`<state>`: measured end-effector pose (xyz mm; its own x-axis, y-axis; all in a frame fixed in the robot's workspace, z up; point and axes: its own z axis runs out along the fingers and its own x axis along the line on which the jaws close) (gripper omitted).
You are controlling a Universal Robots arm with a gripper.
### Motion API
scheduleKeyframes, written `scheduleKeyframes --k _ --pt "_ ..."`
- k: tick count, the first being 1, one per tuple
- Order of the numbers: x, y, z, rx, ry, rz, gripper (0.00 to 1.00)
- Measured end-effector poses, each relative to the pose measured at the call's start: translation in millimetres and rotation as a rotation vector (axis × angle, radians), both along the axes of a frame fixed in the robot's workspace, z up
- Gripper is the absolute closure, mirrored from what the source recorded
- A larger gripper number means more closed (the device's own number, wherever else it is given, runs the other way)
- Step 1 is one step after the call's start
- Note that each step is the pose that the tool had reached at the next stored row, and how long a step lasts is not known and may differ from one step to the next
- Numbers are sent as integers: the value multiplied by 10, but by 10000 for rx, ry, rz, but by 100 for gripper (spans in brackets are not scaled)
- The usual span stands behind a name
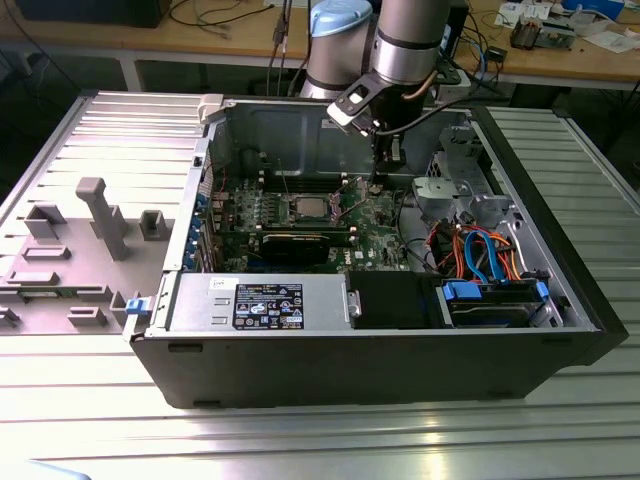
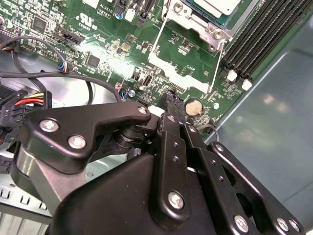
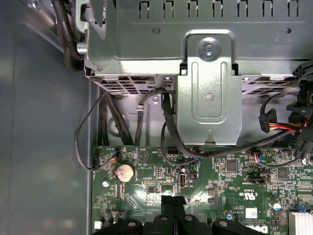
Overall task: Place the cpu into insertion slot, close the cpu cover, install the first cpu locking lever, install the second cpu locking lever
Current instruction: 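Close the cpu cover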
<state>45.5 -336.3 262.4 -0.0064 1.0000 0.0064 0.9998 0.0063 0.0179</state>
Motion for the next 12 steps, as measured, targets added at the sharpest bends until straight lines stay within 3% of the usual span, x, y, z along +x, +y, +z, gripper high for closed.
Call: scheduleKeyframes --k 3,7,12 --pt "3 0 -39 -1 9 -1 89" --pt "4 0 -114 0 71 0 89" --pt "-20 -1 -121 -2 74 2 89"
